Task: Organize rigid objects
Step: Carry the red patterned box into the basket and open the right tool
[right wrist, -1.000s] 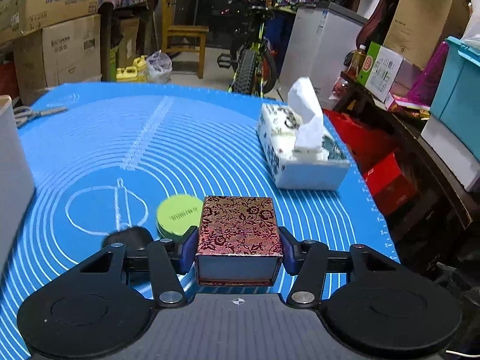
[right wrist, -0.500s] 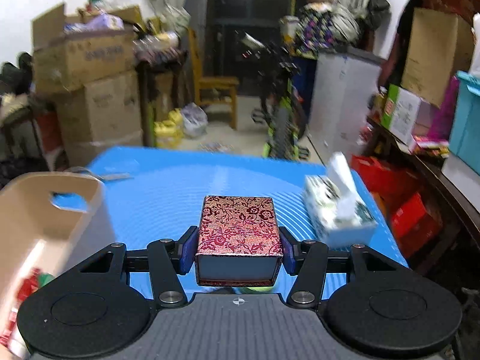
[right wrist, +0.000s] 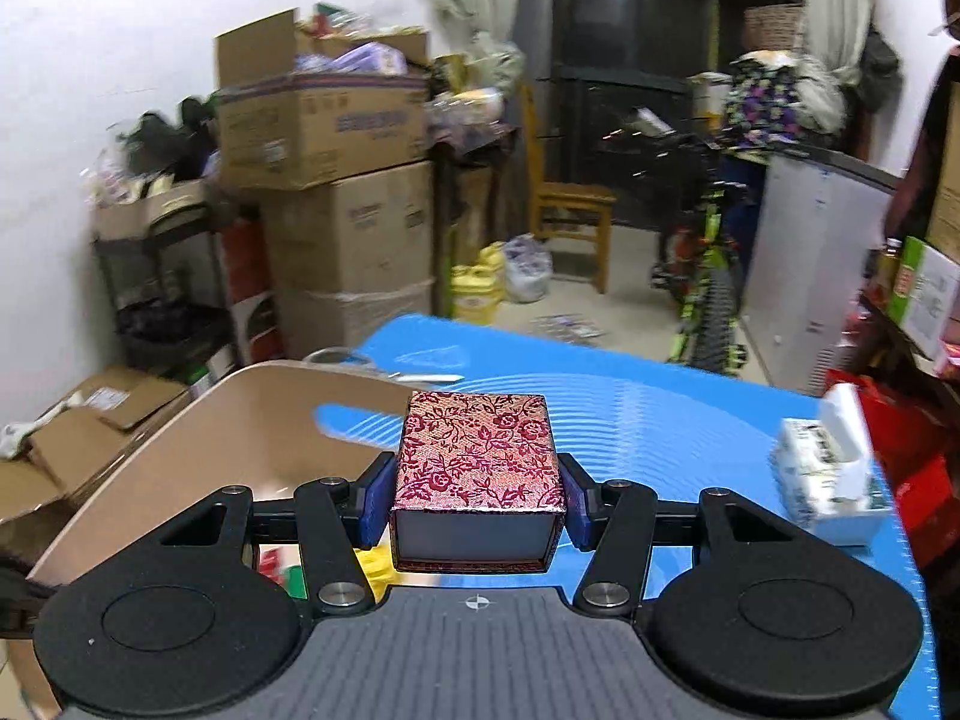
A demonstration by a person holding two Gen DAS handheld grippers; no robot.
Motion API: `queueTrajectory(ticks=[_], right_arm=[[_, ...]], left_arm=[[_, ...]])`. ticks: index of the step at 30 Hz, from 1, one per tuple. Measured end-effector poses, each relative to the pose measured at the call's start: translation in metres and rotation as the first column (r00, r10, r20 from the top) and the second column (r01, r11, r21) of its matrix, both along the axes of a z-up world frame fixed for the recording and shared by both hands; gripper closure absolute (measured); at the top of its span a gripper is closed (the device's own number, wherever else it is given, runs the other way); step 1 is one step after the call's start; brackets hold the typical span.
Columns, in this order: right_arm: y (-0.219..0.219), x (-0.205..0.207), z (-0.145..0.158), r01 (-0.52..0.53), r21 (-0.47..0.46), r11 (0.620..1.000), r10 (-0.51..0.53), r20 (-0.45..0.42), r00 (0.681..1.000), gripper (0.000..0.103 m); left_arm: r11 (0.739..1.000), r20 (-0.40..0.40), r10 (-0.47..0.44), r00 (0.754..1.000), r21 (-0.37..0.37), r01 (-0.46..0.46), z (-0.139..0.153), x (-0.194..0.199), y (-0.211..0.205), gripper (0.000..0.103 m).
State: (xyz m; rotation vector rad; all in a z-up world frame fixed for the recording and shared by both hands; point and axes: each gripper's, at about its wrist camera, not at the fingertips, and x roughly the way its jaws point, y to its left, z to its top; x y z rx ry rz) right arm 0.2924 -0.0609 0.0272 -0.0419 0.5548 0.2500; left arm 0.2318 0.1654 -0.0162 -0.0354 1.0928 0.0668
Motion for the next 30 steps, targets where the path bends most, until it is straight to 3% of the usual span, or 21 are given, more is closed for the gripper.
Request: queueTrajectory(ticks=[7,16,24,28,30], right_arm=[[0.048,-0.002,-0.009,-0.094,-0.037,0.995,0.092,-0.058,0.994,0.044],[0.084,0.000,-0.034,-0.210,-0.086,0.974,0.191,-0.190,0.963,0.044],[0.104,0.001,-0.049,-0.263,-0.144,0.954,0.213,-0.291,0.933,0.044],[0.101,0.003,-0.048,-0.257,-0.115,0.959,0.211,-0.314,0.926,0.043],[0.096,0.002,-0.045,-0.245,-0.093,0.965,0.206,-0.306,0.930,0.038]], left_arm=[[1.000,0.000,-0.001,1.000,0.002,0.001,0.000,0.000,0.000,0.098],[1.000,0.000,-0.002,1.000,0.001,0.002,0.000,0.000,-0.001,0.098],[1.000,-0.001,-0.004,1.000,0.003,0.004,0.000,0.001,-0.001,0.098],[1.000,-0.001,-0.004,1.000,0.003,0.004,-0.001,0.001,-0.002,0.098],[1.000,-0.001,-0.004,1.000,0.005,0.004,-0.001,0.002,-0.003,0.098]])
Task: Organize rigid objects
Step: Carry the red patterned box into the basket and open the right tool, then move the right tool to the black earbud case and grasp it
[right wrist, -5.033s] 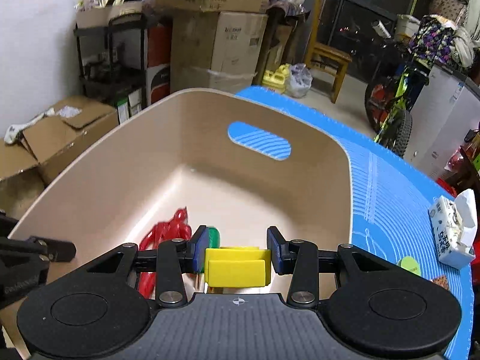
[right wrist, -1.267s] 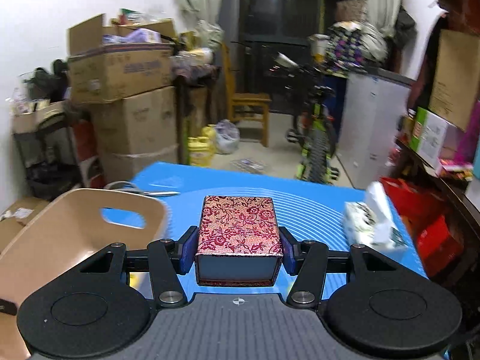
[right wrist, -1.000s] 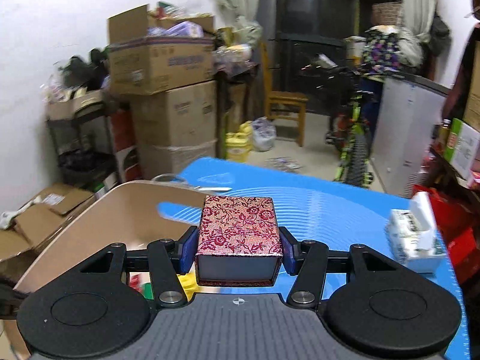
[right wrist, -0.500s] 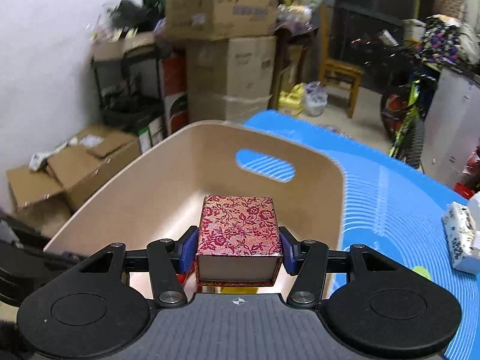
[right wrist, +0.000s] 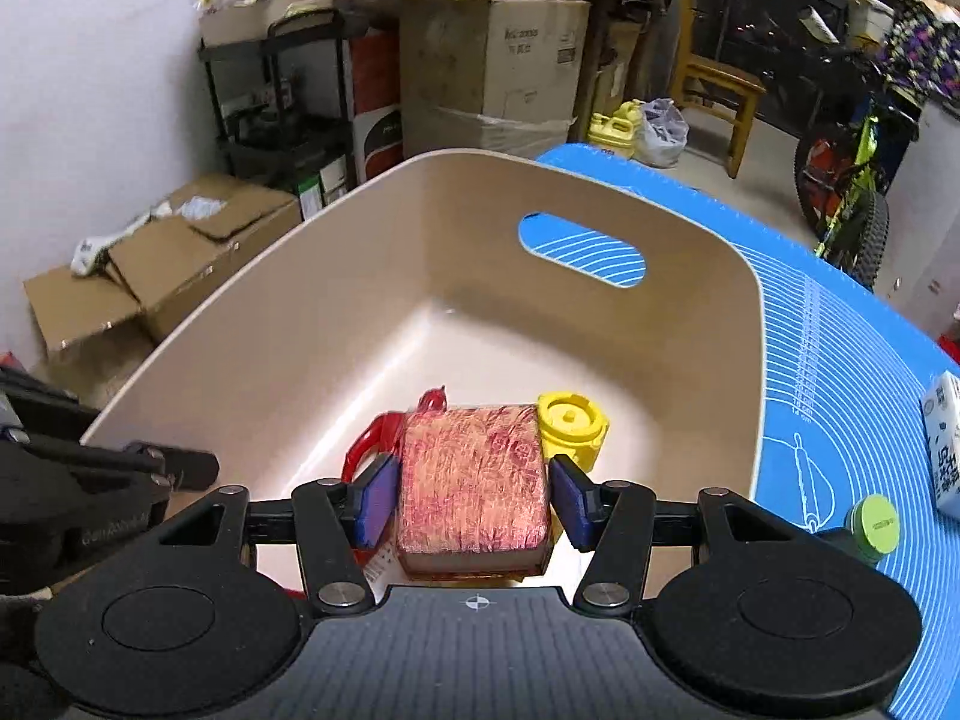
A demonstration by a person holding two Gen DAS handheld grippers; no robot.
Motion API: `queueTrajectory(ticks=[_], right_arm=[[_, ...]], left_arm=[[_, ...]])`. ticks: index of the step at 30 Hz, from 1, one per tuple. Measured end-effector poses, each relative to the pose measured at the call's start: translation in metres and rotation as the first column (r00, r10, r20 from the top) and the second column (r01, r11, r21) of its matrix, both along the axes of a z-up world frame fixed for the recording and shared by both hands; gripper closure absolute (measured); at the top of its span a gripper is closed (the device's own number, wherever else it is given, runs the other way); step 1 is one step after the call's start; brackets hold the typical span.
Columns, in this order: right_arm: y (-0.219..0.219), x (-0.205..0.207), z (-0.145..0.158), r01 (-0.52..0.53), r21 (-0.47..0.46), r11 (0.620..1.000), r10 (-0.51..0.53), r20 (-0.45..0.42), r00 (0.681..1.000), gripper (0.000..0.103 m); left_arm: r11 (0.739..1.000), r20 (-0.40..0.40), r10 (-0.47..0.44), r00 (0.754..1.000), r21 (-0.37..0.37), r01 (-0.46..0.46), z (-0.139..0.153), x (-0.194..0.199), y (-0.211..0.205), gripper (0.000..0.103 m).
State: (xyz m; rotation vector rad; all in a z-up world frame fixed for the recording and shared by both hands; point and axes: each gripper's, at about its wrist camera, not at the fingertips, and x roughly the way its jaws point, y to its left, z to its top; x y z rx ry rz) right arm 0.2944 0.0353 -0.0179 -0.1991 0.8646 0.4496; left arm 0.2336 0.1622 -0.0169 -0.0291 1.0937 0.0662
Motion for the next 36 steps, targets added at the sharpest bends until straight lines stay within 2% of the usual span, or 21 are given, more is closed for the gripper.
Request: queueTrajectory(ticks=[6,9,15,18,24,29,36], right_arm=[[-0.018,-0.004,0.017,0.027,0.053,0.998,-0.031,0.064,0.997,0.029],[-0.032,-0.002,0.026,0.060,0.080,0.995,-0.067,0.092,0.993,0.021],[-0.072,0.004,0.044,0.145,0.114,0.983,-0.162,0.159,0.974,0.019],[-0.094,0.010,0.044,0.204,0.123,0.971,-0.222,0.157,0.962,0.017],[-0.131,0.023,0.030,0.313,0.060,0.948,-0.319,0.190,0.929,0.013],[-0.161,0.036,0.007,0.394,0.058,0.917,-0.398,0.130,0.908,0.013],[-0.186,0.050,-0.032,0.450,0.038,0.892,-0.452,0.060,0.890,0.013]], left_arm=[[1.000,0.000,-0.001,1.000,0.002,0.001,0.000,0.000,0.000,0.098],[1.000,0.000,0.000,1.000,0.002,0.000,0.000,0.000,0.000,0.097],[1.000,0.000,0.001,1.000,0.002,-0.001,0.000,0.000,0.000,0.097],[1.000,0.000,0.000,1.000,0.004,0.000,-0.001,0.000,0.000,0.097],[1.000,-0.002,0.001,1.000,0.006,-0.001,0.000,0.001,0.001,0.097],[1.000,-0.002,0.001,1.000,0.007,-0.001,0.000,0.001,0.001,0.097],[1.000,-0.002,0.001,1.000,0.007,-0.001,0.000,0.001,0.001,0.097]])
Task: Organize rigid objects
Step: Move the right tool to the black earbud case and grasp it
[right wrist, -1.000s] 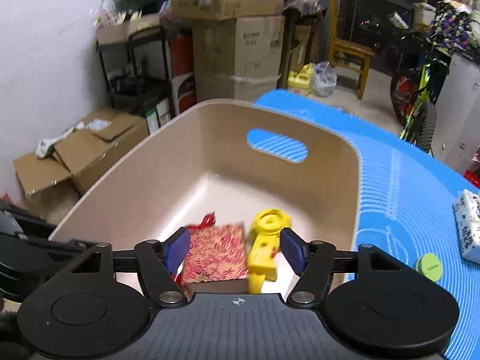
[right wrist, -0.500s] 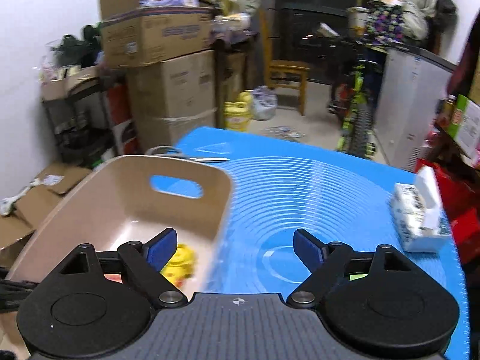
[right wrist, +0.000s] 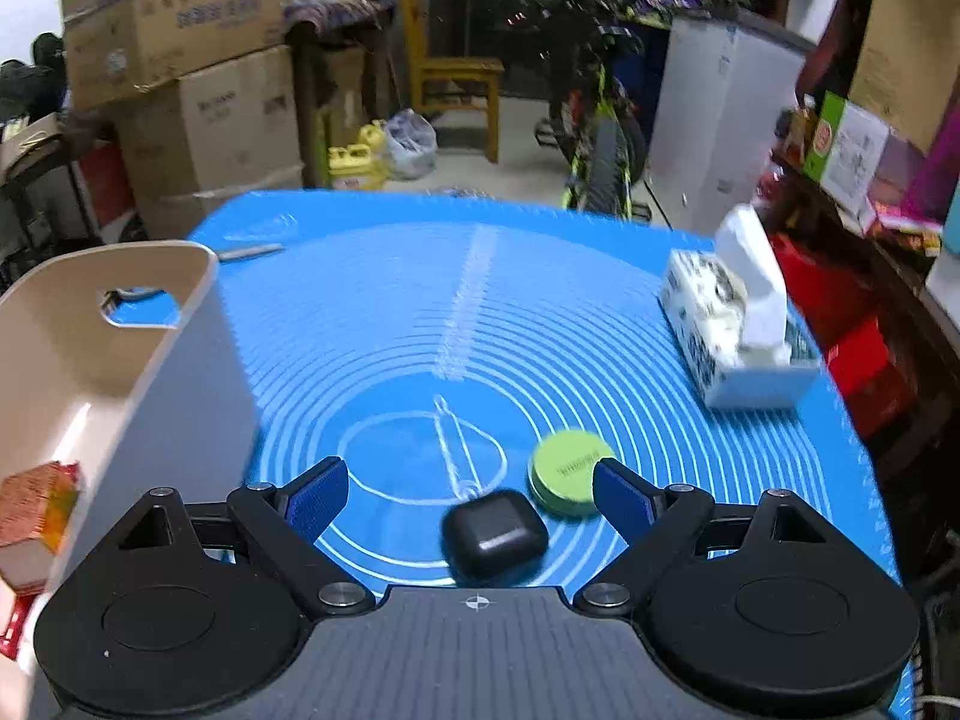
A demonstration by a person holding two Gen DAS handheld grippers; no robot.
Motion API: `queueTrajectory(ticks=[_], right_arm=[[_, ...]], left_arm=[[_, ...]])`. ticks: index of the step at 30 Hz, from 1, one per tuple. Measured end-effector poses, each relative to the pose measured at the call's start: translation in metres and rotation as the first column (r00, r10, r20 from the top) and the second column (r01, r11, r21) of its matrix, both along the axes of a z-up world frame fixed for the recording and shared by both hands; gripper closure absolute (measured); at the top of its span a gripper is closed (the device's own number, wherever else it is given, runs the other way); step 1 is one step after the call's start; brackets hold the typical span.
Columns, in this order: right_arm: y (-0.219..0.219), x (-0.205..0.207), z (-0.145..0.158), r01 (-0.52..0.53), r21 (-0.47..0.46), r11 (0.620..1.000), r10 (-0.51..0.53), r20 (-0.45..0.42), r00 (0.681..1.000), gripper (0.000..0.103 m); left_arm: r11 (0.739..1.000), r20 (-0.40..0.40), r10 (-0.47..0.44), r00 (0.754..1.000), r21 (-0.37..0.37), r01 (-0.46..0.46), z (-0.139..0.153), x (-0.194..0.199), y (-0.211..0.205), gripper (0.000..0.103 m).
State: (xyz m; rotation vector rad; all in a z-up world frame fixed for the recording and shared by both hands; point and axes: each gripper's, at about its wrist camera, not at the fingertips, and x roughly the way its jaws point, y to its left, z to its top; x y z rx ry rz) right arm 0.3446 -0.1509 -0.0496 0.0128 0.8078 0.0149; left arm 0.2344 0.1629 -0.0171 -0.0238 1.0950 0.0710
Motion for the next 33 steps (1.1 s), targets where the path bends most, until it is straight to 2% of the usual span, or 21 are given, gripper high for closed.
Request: queueTrajectory(ticks=[15,20,25,28,30,33], right_arm=[[-0.021,0.009,-0.051,0.010,0.032,0.999,-0.008,-0.052,0.999,0.014],[-0.021,0.013,-0.064,0.022,0.040,0.999,-0.019,-0.065,0.998,0.018],[-0.015,0.013,-0.069,0.018,0.015,1.000,-0.017,-0.039,0.999,0.021],[-0.012,0.014,-0.069,0.015,0.020,1.000,-0.015,-0.023,1.000,0.032],[-0.011,0.014,-0.068,0.015,0.023,1.000,-0.015,-0.019,1.000,0.046],[-0.010,0.016,-0.066,0.019,0.011,1.000,-0.019,-0.022,1.000,0.046]], left_arm=[[1.000,0.000,0.000,1.000,0.000,0.000,0.000,0.000,0.000,0.097],[1.000,0.000,0.000,1.000,0.001,0.000,0.000,0.000,0.000,0.097],[1.000,0.000,-0.001,1.000,0.001,0.001,0.000,0.000,0.000,0.097],[1.000,0.000,0.000,1.000,0.002,0.000,0.000,0.000,0.000,0.097],[1.000,0.000,0.001,1.000,0.000,-0.001,0.000,0.000,0.000,0.097],[1.000,0.000,0.000,1.000,0.001,0.000,0.000,0.000,0.000,0.097]])
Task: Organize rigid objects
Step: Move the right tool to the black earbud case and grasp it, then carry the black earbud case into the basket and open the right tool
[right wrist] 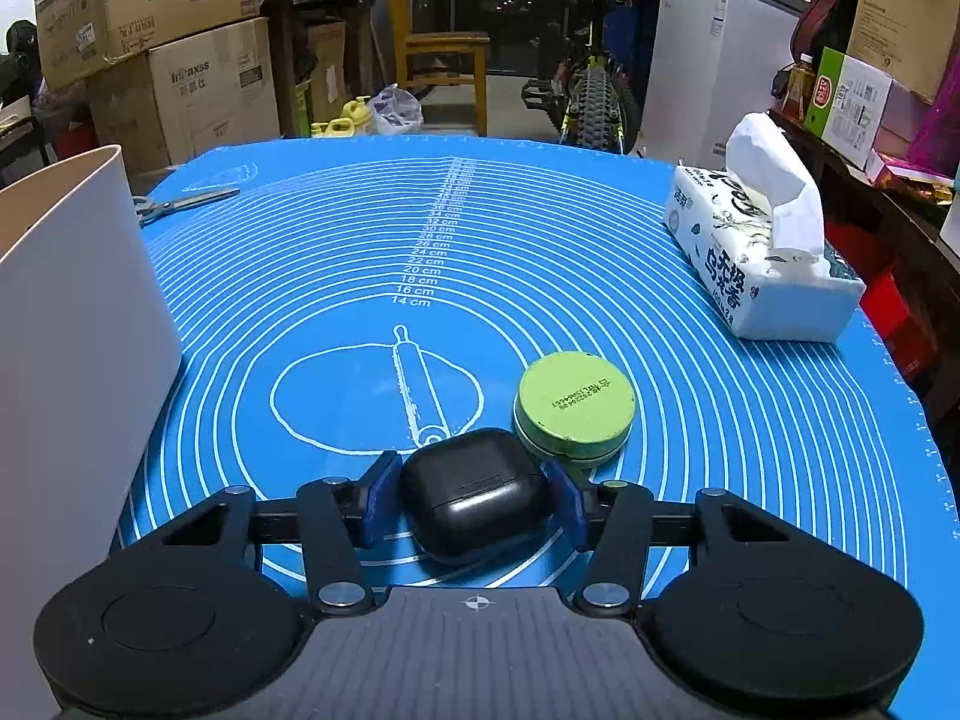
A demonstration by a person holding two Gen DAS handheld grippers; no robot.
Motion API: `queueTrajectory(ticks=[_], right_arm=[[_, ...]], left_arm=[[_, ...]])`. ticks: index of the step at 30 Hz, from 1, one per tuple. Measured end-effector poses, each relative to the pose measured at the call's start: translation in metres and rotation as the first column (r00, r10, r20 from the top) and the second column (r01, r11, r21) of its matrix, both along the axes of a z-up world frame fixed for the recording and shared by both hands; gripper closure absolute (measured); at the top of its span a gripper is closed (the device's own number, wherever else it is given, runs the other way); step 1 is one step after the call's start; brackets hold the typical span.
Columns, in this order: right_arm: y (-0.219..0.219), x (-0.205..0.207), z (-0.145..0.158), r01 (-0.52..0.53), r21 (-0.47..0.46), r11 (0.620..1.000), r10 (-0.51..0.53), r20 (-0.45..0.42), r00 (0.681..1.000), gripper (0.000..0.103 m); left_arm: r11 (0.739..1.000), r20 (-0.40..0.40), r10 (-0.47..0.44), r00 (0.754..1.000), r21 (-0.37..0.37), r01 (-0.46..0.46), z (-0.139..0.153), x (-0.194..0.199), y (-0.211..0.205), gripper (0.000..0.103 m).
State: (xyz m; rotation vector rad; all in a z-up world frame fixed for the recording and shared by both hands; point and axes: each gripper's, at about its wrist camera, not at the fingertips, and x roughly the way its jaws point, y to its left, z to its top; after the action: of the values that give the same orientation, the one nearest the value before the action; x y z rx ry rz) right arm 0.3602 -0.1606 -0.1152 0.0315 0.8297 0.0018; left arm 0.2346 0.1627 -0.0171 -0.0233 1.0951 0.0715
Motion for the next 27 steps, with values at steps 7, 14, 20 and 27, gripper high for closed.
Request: queueTrajectory(ticks=[7,14,20,27], right_arm=[[-0.004,-0.003,0.007,0.001,-0.011,1.000,-0.001,0.005,1.000,0.046],[-0.004,-0.011,0.036,0.013,0.011,1.000,-0.014,0.063,0.998,0.046],[0.011,-0.021,0.073,-0.019,0.039,0.999,0.013,0.156,0.988,0.046],[0.043,-0.036,0.112,-0.105,0.068,0.992,0.085,0.254,0.964,0.046]], left_arm=[[1.000,0.000,0.000,1.000,-0.001,0.000,0.000,0.000,0.000,0.097],[1.000,0.000,0.001,1.000,-0.002,-0.001,0.000,0.000,0.000,0.097],[1.000,0.000,0.001,1.000,-0.001,-0.001,0.000,0.000,0.000,0.097],[1.000,-0.001,0.001,1.000,-0.001,-0.001,0.000,0.000,0.000,0.097]])
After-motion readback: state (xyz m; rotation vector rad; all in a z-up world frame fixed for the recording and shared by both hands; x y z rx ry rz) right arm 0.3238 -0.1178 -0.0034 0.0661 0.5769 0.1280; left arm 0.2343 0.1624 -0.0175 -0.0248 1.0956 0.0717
